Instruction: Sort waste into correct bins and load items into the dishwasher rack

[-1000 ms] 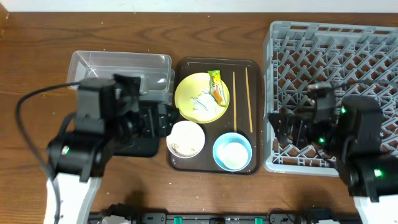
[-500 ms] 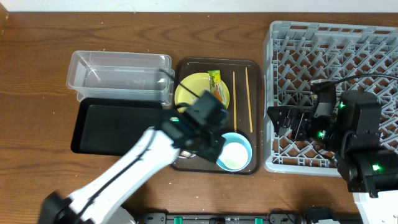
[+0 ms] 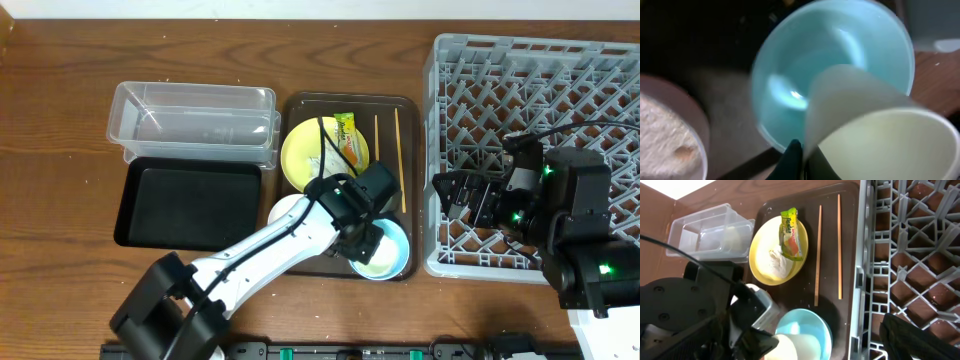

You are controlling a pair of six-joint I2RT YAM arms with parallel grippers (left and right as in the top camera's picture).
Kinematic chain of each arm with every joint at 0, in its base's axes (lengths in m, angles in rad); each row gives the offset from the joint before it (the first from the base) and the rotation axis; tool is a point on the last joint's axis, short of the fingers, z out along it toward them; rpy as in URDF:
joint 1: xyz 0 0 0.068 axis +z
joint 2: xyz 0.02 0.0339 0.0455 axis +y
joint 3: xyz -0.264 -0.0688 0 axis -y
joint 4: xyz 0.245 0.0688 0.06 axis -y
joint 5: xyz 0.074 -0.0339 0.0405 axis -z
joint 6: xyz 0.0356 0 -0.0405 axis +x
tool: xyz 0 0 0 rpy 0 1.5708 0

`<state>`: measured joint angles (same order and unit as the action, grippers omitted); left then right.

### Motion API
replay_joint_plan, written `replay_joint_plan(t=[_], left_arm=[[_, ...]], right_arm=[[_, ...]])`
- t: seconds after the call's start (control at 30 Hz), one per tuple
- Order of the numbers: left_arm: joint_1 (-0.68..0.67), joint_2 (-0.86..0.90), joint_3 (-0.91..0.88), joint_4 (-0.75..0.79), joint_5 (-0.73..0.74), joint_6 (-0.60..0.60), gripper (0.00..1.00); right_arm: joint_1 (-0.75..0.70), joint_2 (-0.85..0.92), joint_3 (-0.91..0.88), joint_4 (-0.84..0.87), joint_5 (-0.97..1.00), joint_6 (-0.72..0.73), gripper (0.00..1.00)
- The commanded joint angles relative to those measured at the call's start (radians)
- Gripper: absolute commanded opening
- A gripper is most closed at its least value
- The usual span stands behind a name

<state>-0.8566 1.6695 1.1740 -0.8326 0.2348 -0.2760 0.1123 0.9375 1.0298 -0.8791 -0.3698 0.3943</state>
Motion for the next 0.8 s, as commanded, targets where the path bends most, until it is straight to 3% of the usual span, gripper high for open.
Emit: replay_joint_plan(t=[0.0,0.13,0.2,0.37,0.5,0.77], left_arm=[[0.030,-0.081,0.068,-0.067,0.035,-0.002,0.06],[0.134,-0.216,0.124,-0.145,0.055,0.000,0.06],[0.234,-0.298,0.129,-0.142,0.155,0.023,0.06],[0.555,-0.422,0.129,-0.127,0.727,0.156,0.06],[0.734,-0.429,0.124,-0.132,1.105,0.206,0.06],[0.751,-0.427,0.121,-0.132,1.203,0.204,0.06]], right_arm=[[-0.015,-0.006,0.023,-0.001,0.004,0.008,0.99],[-0.015,-0.006,0.023,0.000,0.003,-0.009,0.99],[-0.014,-0.006,0.023,0.001,-0.022,-0.053,0.99],[0.002,0.000,0.021,0.070,-0.393,-0.284,0.93],[0.084,0.029,0.021,0.219,-0.561,-0.245,0.92],[0.327,0.093,0.021,0.510,-0.621,-0.230,0.92]])
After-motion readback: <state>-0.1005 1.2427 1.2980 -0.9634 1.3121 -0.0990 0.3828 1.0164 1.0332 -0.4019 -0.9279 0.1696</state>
